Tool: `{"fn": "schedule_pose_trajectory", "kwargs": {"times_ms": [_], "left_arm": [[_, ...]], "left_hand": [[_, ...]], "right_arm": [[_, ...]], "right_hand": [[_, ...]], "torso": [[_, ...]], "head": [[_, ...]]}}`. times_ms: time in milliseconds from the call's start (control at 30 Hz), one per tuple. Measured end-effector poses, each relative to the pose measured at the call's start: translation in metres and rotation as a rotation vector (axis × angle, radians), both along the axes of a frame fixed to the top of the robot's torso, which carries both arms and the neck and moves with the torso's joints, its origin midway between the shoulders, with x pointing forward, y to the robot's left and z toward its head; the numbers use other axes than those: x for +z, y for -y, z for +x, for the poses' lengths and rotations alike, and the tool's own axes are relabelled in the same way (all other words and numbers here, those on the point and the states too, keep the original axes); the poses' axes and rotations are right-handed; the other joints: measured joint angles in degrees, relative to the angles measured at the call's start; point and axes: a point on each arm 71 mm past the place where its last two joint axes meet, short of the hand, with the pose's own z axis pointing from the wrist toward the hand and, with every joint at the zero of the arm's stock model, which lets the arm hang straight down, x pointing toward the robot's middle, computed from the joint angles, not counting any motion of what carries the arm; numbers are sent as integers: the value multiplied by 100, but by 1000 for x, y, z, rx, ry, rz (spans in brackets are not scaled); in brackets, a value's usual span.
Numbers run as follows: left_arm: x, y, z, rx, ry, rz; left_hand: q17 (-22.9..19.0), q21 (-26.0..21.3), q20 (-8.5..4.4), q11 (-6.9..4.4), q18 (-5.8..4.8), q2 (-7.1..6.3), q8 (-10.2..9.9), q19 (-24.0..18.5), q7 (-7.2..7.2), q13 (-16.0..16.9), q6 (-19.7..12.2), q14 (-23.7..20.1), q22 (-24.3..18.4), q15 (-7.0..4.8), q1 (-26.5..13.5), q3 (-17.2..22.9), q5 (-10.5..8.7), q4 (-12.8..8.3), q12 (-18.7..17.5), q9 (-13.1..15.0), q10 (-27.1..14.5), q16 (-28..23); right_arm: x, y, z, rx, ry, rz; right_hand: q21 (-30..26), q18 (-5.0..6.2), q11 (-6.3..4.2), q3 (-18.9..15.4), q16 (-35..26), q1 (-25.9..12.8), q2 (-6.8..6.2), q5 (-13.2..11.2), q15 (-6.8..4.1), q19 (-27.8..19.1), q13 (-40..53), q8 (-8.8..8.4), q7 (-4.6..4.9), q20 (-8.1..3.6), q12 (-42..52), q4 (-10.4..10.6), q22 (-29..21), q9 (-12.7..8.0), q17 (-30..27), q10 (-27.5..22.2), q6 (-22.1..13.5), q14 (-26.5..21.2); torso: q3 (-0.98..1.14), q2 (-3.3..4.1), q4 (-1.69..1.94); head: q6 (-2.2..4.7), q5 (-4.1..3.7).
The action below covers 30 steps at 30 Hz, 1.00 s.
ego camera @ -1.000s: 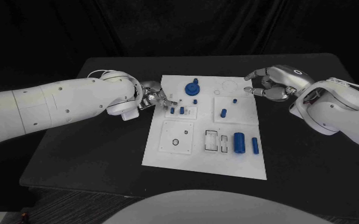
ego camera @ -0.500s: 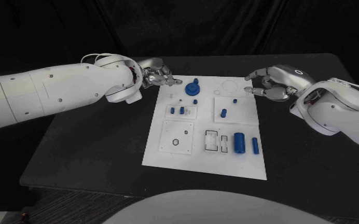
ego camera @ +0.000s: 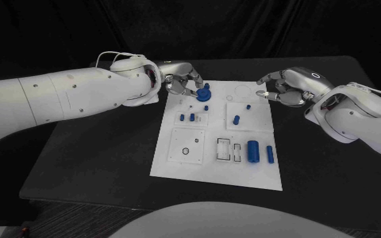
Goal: Assemble the parts on the task board
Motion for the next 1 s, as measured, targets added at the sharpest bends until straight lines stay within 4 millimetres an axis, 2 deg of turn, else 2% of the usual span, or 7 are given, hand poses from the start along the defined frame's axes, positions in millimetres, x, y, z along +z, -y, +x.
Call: {"fn": "schedule_pose_trajectory", "kwargs": {"times_ms": [67,133,233,300,400,567,1000], "left_arm": [[-5,5,-1,-46,31,36],[-8,11,-1,-81,54,61],[-14,19,-1,-126,85,93],[-17,22,-1,-147,101,110],[-20,26,0,-165,114,124],[-26,30,1,-187,129,140],[-37,41,4,-215,140,153]], "left_hand": [[-231,23,-49,-106,0,-75,0,92,-111,-232,-28,16,0,-41,76,92,-1,-169,-139,-275,-4,-136],[-351,106,-70,-140,-1,-111,0,208,-169,-403,10,56,0,-85,113,165,34,-289,-212,-474,23,-159],[-387,164,-94,-145,-1,-111,0,273,-175,-537,69,113,0,-109,112,236,35,-360,-216,-636,118,-137],[-384,201,-103,-114,0,-129,0,346,-148,-635,230,173,0,-90,94,292,35,-416,-216,-758,282,-46],[-364,230,-124,-77,0,-167,0,365,-149,-720,300,223,0,-80,20,358,60,-412,-174,-877,481,47],[-367,230,-122,-53,-1,-190,0,367,-150,-848,404,225,0,-78,-47,443,64,-375,-172,-1002,625,108],[-352,266,-131,5,-2,-220,0,440,-181,-975,536,268,0,-35,-122,631,99,-358,-172,-1167,905,246]], "right_arm": [[0,0,0,4,2,1],[0,-1,0,6,3,1],[0,-1,0,10,4,2],[0,-1,0,11,4,2],[0,-1,0,11,4,2],[0,-1,-1,12,4,2],[0,-2,-1,13,3,2]], "right_hand": [[-43,0,8,0,-17,0,0,0,0,0,0,0,0,0,-29,0,0,-7,0,-33,0,0],[-65,0,-1,0,-41,0,0,0,0,0,0,0,0,0,-32,0,0,-8,0,-42,0,0],[-121,0,15,0,-64,0,0,0,0,-33,0,0,18,-8,-56,0,0,-15,0,-58,18,0],[-154,0,20,0,-102,0,0,0,0,-43,0,0,20,1,-89,0,0,-17,0,-63,20,0],[-154,-1,-1,0,-102,0,0,0,0,-43,0,-22,20,1,-89,0,4,-17,0,-84,20,0],[-239,0,20,0,-125,0,0,0,0,-43,1,-22,20,1,-118,0,4,-23,0,-104,20,0],[-264,-1,19,16,-151,0,0,0,0,-84,1,-22,20,1,-120,-16,3,-28,0,-104,20,0]], "torso": [[0,1,0],[0,2,0],[0,2,0],[-1,2,1],[-3,2,1],[-9,4,1],[0,1,1]], "head": [[0,-1],[-1,-5],[-1,-5],[-1,-5],[-1,-3],[-1,-24],[-1,-10]]}}
